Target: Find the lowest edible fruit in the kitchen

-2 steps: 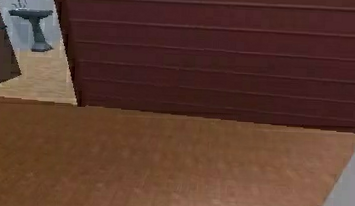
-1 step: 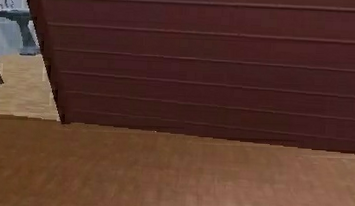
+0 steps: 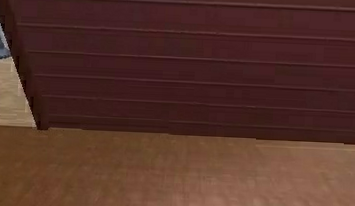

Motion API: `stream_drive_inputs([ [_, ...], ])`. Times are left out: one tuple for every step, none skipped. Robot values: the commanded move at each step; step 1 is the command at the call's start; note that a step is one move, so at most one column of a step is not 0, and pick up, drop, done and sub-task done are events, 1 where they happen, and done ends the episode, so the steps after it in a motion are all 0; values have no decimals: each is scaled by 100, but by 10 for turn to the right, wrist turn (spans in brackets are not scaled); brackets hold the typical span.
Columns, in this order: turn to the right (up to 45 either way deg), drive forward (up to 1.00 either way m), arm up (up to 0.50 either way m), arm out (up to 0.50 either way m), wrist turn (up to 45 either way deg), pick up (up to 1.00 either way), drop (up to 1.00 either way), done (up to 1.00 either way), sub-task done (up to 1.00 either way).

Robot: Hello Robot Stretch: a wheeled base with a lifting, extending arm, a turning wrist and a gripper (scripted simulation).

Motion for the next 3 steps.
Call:
stream_drive_inputs([
  [0, 30, 0, 0, 0, 0, 0, 0, 0],
  [450, 0, 0, 0, 0, 0, 0, 0, 0],
  [450, 0, 0, 0, 0, 0, 0, 0, 0],
])
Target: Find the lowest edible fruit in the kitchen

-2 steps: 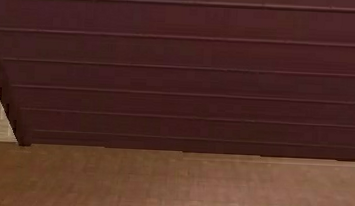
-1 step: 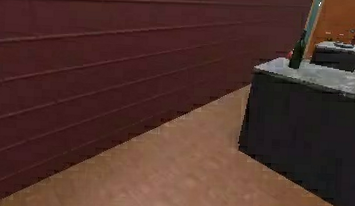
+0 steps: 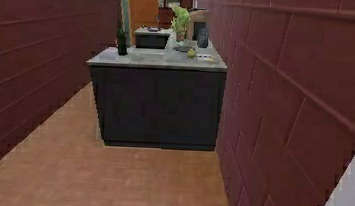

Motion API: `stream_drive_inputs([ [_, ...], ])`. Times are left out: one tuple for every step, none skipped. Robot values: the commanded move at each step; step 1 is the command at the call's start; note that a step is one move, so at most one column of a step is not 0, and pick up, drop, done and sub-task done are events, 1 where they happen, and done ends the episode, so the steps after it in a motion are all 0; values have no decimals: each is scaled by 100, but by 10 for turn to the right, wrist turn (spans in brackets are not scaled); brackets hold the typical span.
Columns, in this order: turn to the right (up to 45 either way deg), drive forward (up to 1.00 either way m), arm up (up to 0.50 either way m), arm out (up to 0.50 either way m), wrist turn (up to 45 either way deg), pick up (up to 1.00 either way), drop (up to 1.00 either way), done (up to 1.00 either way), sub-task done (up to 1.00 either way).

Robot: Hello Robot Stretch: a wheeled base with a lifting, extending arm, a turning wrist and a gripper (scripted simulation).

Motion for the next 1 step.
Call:
stream_drive_inputs([
  [0, 100, 0, 0, 0, 0, 0, 0, 0],
])
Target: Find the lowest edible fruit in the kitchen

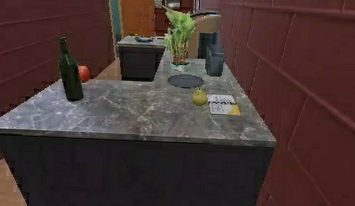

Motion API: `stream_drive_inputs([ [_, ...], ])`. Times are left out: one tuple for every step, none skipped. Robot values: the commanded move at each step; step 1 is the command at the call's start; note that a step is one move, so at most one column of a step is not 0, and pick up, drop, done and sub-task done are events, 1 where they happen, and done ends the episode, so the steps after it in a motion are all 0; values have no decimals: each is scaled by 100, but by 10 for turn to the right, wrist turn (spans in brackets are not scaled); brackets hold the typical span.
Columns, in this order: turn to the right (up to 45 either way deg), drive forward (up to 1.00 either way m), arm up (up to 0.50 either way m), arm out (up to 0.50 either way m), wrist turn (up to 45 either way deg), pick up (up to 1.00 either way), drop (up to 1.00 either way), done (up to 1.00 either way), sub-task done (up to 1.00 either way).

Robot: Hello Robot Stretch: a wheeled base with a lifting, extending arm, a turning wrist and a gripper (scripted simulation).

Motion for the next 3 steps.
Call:
stream_drive_inputs([
  [120, 0, 0, 0, 0, 0, 0, 0, 0],
  [0, 20, 0, 0, 0, 0, 0, 0, 0],
  [-450, 0, 0, 0, 0, 0, 0, 0, 0],
])
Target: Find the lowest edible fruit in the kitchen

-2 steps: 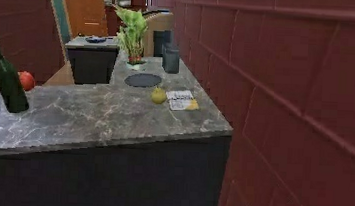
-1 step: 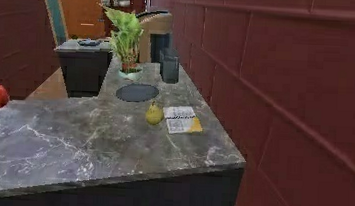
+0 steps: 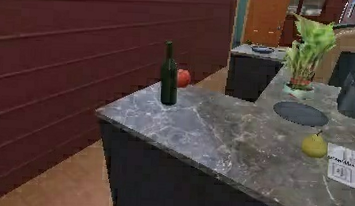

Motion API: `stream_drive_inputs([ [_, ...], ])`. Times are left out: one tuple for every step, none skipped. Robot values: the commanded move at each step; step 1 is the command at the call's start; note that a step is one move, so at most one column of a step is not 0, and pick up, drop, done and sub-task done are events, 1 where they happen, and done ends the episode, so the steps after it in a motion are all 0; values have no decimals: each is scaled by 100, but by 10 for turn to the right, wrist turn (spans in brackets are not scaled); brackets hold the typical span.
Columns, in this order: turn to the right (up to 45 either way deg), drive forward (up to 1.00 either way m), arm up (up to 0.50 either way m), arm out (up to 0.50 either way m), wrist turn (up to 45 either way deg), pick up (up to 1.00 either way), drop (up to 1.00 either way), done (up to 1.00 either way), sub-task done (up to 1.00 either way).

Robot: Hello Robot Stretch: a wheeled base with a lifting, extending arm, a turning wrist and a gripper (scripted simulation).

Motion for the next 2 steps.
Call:
stream_drive_inputs([
  [-450, 0, 0, 0, 0, 0, 0, 0, 0],
  [-120, 0, 0, 0, 0, 0, 0, 0, 0],
])
